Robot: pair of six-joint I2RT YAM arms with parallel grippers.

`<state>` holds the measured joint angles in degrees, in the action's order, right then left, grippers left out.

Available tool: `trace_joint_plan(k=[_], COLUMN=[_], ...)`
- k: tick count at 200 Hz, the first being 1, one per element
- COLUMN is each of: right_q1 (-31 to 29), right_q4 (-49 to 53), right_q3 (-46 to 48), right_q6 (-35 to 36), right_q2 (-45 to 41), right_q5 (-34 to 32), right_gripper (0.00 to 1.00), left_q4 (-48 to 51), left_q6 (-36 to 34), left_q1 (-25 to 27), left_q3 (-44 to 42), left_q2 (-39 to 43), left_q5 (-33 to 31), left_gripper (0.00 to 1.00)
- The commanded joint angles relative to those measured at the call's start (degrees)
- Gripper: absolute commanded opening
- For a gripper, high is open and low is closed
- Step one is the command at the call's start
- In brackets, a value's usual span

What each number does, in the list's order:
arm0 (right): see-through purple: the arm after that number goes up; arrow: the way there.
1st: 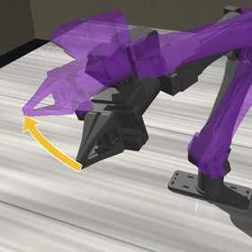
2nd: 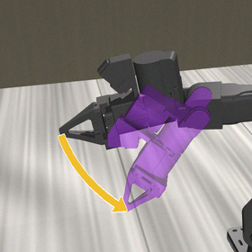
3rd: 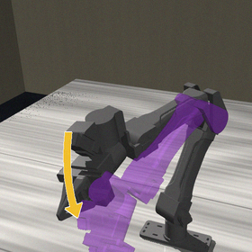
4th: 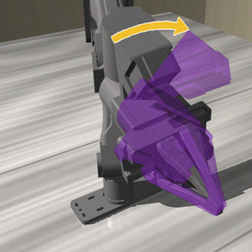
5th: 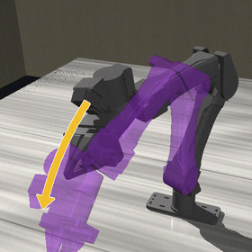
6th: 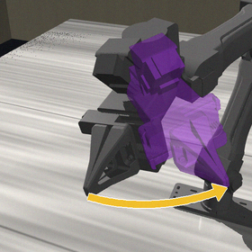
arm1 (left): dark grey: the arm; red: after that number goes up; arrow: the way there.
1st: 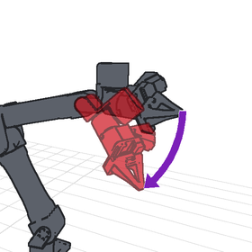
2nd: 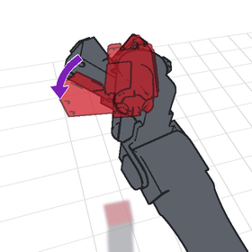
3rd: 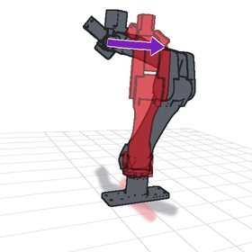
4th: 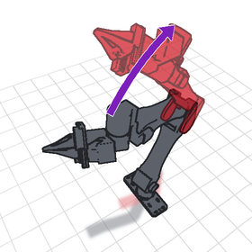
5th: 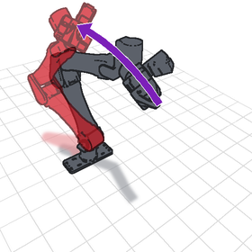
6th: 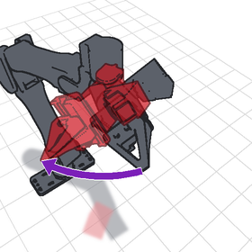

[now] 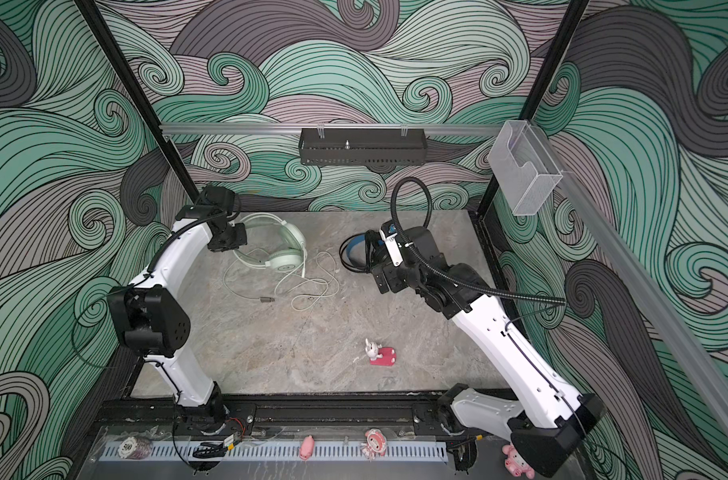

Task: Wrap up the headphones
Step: 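Lift the pale green headset off the table with the left gripper, then raise the headset high with the left gripper while the right gripper reaches toward its cable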

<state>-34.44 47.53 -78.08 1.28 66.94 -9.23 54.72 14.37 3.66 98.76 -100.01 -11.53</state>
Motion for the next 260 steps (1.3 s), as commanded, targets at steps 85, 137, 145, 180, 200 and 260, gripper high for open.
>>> trace_joint_plan(k=[85,137,145,180,200,260], right_q1=[0.03,0.34,0.39,0.39,0.32,-0.01], right_q4=[-19.65,-31.22,-32.28,-36.65,-38.67,-46.12], right_q3=[6.8,11.14,11.52,12.83,12.95,18.96], right_q6=[-10.65,-17.33,-18.07,-21.14,-22.37,-22.87], right_q2=[-5.06,-6.1,-5.8,-4.28,-2.52,-3.39], right_q5=[26.23,35.65,36.58,40.35,43.36,48.47], right_gripper=[0.99,1.0,1.0,1.0,1.0,1.0], left_q4=[-5.37,-4.17,-4.85,-5.01,-4.14,-3.7], left_q6=[-0.1,3.64,4.19,4.53,5.04,7.81], left_q1=[13.49,14.57,14.78,15.72,16.11,16.39], left_q3=[5.15,4.84,4.39,6.03,7.22,10.6], left_q2=[22.74,26.27,26.89,27.59,27.6,26.61], left_q5=[-3.09,4.78,5.51,7.84,8.23,9.65], left_gripper=[0.0,0.0,0.0,0.0,0.0,0.0])
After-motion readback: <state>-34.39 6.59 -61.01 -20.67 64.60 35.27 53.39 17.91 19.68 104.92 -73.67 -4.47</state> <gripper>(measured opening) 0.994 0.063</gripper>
